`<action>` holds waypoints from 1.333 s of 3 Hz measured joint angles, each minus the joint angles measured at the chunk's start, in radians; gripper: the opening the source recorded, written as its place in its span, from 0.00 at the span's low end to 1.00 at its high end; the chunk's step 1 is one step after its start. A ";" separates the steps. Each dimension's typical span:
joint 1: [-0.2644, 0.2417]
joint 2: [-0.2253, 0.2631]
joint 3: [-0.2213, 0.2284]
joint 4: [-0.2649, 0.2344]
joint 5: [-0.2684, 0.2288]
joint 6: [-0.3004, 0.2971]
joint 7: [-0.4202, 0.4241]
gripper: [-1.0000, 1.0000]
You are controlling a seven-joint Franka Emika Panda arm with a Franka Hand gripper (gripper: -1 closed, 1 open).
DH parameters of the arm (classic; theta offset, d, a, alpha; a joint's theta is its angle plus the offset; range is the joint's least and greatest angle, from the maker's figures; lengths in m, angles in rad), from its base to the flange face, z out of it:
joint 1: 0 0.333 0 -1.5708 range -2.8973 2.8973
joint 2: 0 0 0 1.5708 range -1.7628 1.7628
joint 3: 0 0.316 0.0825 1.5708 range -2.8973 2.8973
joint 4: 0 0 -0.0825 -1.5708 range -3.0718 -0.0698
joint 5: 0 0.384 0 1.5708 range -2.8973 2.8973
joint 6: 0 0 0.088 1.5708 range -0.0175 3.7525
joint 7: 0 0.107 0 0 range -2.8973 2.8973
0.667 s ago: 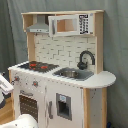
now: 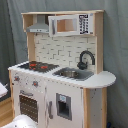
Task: Play with the kitchen
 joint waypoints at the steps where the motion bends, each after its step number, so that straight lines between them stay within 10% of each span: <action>1: 0.059 -0.011 -0.001 -0.008 0.000 -0.059 0.079 1.00; 4: 0.103 -0.044 0.040 -0.098 -0.006 -0.085 0.386 1.00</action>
